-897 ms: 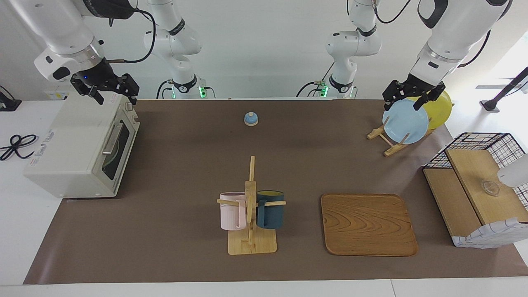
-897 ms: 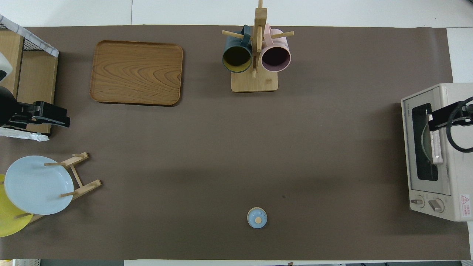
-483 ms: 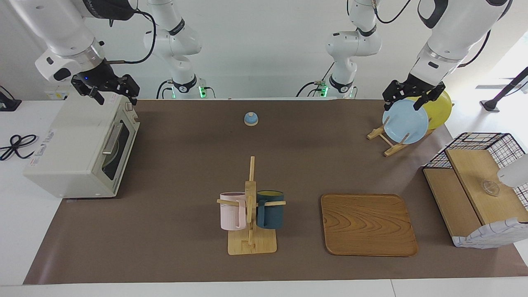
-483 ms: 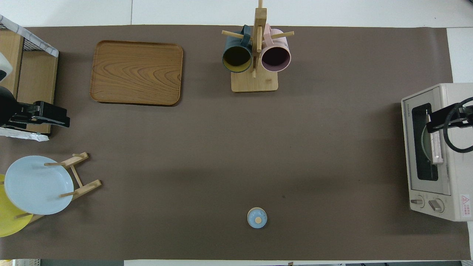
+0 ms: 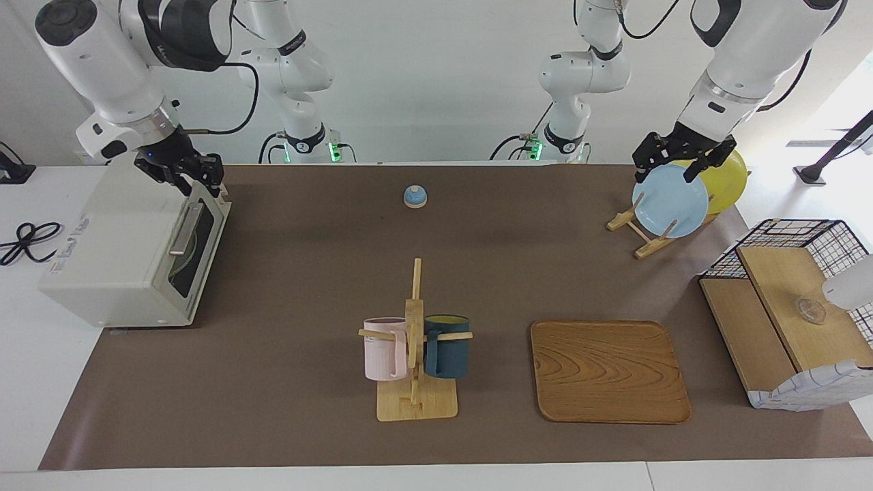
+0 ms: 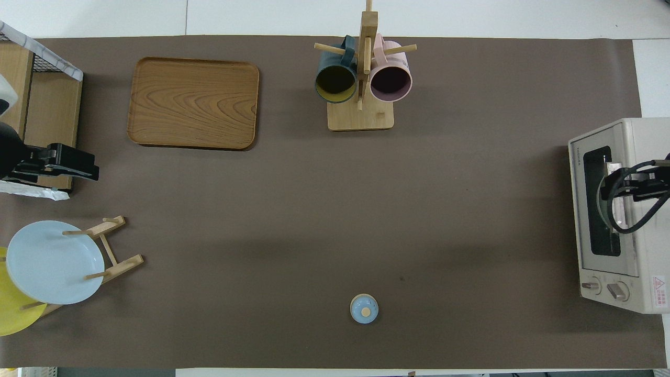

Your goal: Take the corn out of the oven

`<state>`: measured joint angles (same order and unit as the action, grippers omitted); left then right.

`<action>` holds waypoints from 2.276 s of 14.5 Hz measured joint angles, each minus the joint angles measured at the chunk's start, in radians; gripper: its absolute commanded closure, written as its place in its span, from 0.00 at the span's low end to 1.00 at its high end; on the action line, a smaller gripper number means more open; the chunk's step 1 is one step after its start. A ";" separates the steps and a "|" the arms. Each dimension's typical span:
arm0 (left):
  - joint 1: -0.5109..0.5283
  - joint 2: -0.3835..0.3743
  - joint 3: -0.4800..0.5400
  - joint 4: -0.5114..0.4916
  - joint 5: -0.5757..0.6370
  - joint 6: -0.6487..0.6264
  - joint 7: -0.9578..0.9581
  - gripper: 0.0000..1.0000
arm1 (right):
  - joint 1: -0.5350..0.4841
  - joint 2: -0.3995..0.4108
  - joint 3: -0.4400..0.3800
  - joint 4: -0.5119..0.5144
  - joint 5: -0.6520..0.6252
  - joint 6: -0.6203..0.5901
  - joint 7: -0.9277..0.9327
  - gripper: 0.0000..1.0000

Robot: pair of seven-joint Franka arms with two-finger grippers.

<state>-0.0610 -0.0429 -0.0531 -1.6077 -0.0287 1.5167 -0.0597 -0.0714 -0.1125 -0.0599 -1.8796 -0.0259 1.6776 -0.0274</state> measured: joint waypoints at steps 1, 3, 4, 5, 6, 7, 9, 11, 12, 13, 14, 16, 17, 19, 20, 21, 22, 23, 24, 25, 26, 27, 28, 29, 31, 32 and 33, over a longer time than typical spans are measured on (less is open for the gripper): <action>0.000 0.000 0.000 0.000 0.000 0.000 0.000 0.00 | -0.012 -0.009 -0.001 -0.035 -0.002 0.033 0.000 1.00; 0.000 0.000 0.000 0.000 0.000 0.000 0.000 0.00 | -0.036 -0.014 -0.002 -0.068 -0.004 0.081 0.000 1.00; 0.000 0.000 0.000 0.000 0.000 0.000 0.000 0.00 | -0.047 -0.014 -0.003 -0.079 -0.005 0.106 0.000 1.00; 0.000 0.000 0.000 0.000 0.000 0.000 0.000 0.00 | -0.057 -0.014 -0.003 -0.090 -0.005 0.131 -0.002 1.00; 0.000 0.000 0.000 0.000 0.000 0.000 0.000 0.00 | -0.067 -0.013 -0.003 -0.103 -0.005 0.152 -0.006 1.00; 0.000 0.000 0.000 0.000 0.000 0.000 0.000 0.00 | -0.076 -0.011 -0.003 -0.114 -0.005 0.167 -0.016 1.00; 0.000 0.000 0.000 0.000 0.000 0.000 0.000 0.00 | -0.095 -0.003 -0.003 -0.127 -0.005 0.192 -0.023 1.00; 0.000 0.000 0.000 0.000 0.000 0.000 0.000 0.00 | -0.109 0.006 -0.003 -0.131 -0.005 0.202 -0.024 1.00; 0.000 0.000 0.000 0.000 0.000 0.000 0.000 0.00 | -0.115 0.010 -0.003 -0.133 -0.005 0.208 -0.024 1.00; 0.000 0.000 0.000 0.000 0.000 0.000 0.000 0.00 | -0.120 0.015 -0.003 -0.134 -0.005 0.214 -0.024 1.00; 0.000 0.000 0.000 0.000 0.000 0.000 0.000 0.00 | -0.125 0.019 -0.003 -0.135 -0.005 0.217 -0.024 1.00; 0.000 0.000 0.000 0.000 0.000 0.000 0.000 0.00 | -0.127 0.020 -0.002 -0.135 -0.001 0.217 -0.024 1.00; 0.000 0.000 0.000 0.000 0.000 0.000 0.000 0.00 | -0.127 0.020 -0.002 -0.135 -0.001 0.217 -0.024 1.00; 0.000 0.000 0.000 0.000 0.000 0.000 0.000 0.00 | -0.127 0.021 -0.002 -0.136 -0.001 0.217 -0.024 1.00; 0.000 0.000 0.000 0.000 0.000 0.000 0.000 0.00 | -0.127 0.022 -0.001 -0.137 0.000 0.218 -0.024 1.00; 0.000 0.000 0.000 0.000 0.000 0.000 0.000 0.00 | -0.127 0.024 -0.001 -0.138 0.002 0.221 -0.024 1.00; 0.000 0.000 0.000 0.000 0.000 0.000 0.000 0.00 | -0.127 0.027 0.000 -0.141 0.002 0.228 -0.024 1.00; 0.000 0.000 0.000 0.000 0.000 0.000 0.000 0.00 | -0.127 0.032 0.000 -0.142 0.003 0.233 -0.024 1.00; 0.000 0.000 0.000 0.000 0.000 0.000 0.000 0.00 | -0.127 0.034 0.000 -0.142 0.003 0.234 -0.024 1.00; 0.000 0.000 0.000 0.000 0.000 0.000 0.000 0.00 | -0.127 0.034 0.000 -0.142 0.003 0.234 -0.023 1.00; 0.000 0.000 0.000 0.000 0.000 0.000 0.000 0.00 | -0.128 0.034 0.000 -0.143 0.006 0.235 -0.022 1.00; 0.000 0.000 0.000 0.000 0.000 0.000 0.000 0.00 | -0.128 0.035 0.000 -0.144 0.012 0.237 -0.022 1.00; 0.000 0.000 0.000 0.000 0.000 0.000 0.000 0.00 | -0.128 0.038 -0.001 -0.148 0.017 0.243 -0.022 1.00; 0.000 0.000 0.000 0.000 0.000 0.000 0.000 0.00 | -0.128 0.042 0.000 -0.152 0.019 0.251 -0.022 1.00; 0.000 0.000 0.000 0.000 0.000 0.000 0.000 0.00 | -0.128 0.040 0.001 -0.154 0.020 0.254 -0.022 1.00; 0.000 0.000 0.000 0.000 0.000 0.000 0.000 0.00 | -0.127 0.040 0.003 -0.155 0.020 0.255 -0.022 1.00; 0.000 0.000 0.000 0.000 0.000 0.000 0.000 0.00 | -0.124 0.040 0.004 -0.156 0.020 0.255 -0.022 1.00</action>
<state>-0.0610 -0.0429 -0.0531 -1.6077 -0.0287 1.5167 -0.0597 -0.1954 -0.0721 -0.0559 -2.0355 -0.0060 1.9331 -0.0493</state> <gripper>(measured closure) 0.000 0.991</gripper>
